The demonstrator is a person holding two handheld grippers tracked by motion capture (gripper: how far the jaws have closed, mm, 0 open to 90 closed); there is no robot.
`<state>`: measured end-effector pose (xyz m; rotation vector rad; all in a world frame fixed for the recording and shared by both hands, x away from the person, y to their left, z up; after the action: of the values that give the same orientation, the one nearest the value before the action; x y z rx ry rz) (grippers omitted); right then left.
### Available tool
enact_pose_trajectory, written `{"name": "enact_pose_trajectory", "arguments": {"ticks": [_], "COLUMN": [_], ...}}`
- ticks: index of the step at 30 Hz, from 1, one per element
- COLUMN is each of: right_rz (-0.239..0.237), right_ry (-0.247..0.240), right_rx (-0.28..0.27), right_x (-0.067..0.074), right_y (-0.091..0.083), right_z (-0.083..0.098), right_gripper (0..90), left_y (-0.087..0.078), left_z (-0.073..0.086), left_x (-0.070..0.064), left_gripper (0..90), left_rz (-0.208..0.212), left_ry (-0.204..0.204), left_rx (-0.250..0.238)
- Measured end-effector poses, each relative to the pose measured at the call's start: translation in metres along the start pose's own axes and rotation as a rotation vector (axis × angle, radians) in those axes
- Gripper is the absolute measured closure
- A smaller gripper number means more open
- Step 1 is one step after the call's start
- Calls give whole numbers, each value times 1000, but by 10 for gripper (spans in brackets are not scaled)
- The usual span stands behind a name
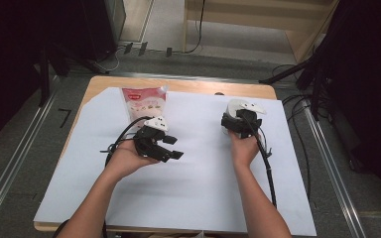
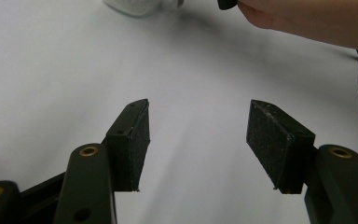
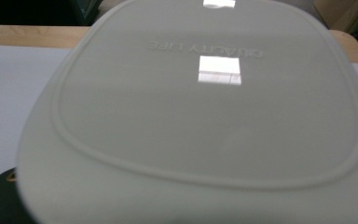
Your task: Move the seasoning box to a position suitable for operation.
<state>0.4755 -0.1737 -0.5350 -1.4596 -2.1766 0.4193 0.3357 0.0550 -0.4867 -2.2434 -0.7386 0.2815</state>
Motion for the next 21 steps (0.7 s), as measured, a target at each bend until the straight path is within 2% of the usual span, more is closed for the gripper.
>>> {"name": "enact_pose_trajectory", "arguments": {"ticks": [5, 9, 18, 21], "right_rz": [-16, -27, -35, -57], "right_ry": [-9, -24, -24, -25], "right_rx": [9, 37, 38, 28], "right_x": [-2, -2, -7, -6], "right_y": [-4, -6, -16, -21], "right_z": [0, 1, -4, -6], "right_gripper": [148, 151, 151, 151], "left_y": [1, 3, 4, 4], "left_z": [1, 2, 3, 3], "left_x": [1, 0, 2, 2], "left_gripper": [404, 403, 404, 404], "left_rz": [0, 2, 6, 6], "left_ry": [2, -4, -13, -11], "left_rx": [11, 11, 15, 22]}}
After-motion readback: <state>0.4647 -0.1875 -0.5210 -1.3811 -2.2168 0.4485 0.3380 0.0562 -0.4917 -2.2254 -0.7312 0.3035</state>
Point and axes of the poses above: each handheld gripper's, and its own axes: y roughly forward along the jaws, z roughly out of its underside, x roughly to its left, the point moved 9 cm from there along y, roughly forward along the jaws, and after that the axes turned 15 degrees about -z, right-handed, at the moved point
